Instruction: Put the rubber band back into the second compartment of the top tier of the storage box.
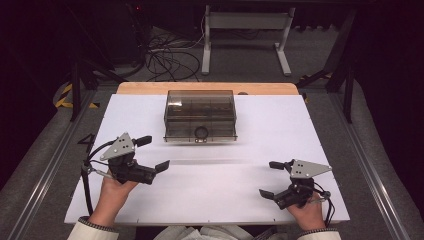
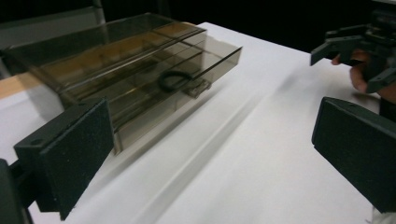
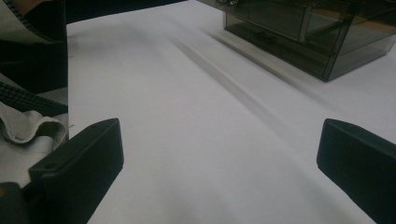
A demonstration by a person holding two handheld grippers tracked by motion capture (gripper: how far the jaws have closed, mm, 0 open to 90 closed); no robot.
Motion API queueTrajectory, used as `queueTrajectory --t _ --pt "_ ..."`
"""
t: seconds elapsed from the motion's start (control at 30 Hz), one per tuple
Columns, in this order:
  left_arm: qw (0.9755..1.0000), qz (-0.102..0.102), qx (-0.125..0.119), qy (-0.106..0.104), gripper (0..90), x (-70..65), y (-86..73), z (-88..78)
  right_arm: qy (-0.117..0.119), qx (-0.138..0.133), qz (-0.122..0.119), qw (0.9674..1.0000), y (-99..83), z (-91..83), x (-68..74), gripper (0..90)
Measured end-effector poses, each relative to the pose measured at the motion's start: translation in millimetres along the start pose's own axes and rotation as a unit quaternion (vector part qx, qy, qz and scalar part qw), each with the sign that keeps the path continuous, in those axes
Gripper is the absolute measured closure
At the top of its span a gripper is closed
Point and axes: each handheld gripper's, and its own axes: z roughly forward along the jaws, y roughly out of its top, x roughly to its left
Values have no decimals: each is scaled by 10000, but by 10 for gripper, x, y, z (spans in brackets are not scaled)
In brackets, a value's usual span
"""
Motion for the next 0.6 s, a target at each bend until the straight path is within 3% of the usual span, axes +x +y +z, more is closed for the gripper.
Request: queueTrajectory --t 0.07,0.33,0.6 --pt "10000 -62 -27 13 2 28 -66 -25 -4 9 -3 10000 -1 0 -1 13" --pt "9997 63 51 227 2 74 -295 -106 -14 8 -8 10000 -1 2 1 11" --pt "9996 80 142 249 2 88 -462 -159 -13 9 -4 10000 -2 1 4 11"
